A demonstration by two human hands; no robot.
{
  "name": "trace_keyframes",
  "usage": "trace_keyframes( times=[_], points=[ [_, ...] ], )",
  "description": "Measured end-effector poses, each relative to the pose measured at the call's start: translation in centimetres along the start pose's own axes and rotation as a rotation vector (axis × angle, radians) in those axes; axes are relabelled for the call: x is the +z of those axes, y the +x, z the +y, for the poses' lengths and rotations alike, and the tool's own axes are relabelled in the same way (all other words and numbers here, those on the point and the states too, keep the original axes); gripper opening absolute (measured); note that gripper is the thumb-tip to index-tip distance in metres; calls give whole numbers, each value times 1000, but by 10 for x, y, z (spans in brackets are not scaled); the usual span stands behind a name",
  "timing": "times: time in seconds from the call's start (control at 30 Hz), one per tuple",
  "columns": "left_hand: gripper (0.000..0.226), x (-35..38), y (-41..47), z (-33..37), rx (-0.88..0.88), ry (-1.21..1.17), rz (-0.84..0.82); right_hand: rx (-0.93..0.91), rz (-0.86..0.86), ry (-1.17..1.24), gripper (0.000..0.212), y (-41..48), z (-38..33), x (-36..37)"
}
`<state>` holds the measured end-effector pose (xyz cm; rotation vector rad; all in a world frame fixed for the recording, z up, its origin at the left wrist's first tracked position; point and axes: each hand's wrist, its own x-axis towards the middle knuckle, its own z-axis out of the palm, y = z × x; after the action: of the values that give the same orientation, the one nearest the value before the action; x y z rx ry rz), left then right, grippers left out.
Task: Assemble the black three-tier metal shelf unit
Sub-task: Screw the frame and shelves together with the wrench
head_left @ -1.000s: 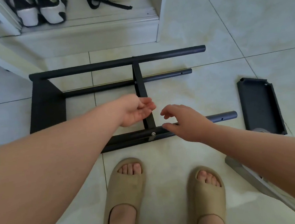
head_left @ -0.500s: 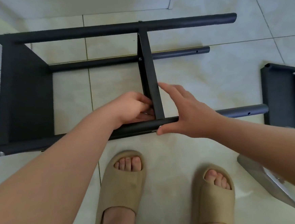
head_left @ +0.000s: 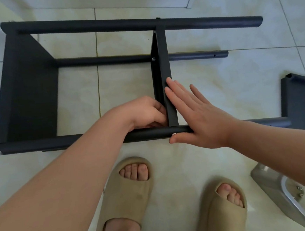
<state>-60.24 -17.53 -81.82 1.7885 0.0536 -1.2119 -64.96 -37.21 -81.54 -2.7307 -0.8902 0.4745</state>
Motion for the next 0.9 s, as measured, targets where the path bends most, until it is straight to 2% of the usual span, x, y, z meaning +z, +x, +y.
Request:
trace_keyframes(
  times=[0.4,0.6,0.9],
  points=[
    [15,-3,-3,-2,-63,-76,-61,-56,93,-19,102,3,-1,3],
    [24,-4,-6,1,-80,-78,-70,-57,79,-76,102,3,-1,5],
    [21,-4,1,-3,-95,-162,-89,-65,100,-124,102,3,1,8]
  ],
)
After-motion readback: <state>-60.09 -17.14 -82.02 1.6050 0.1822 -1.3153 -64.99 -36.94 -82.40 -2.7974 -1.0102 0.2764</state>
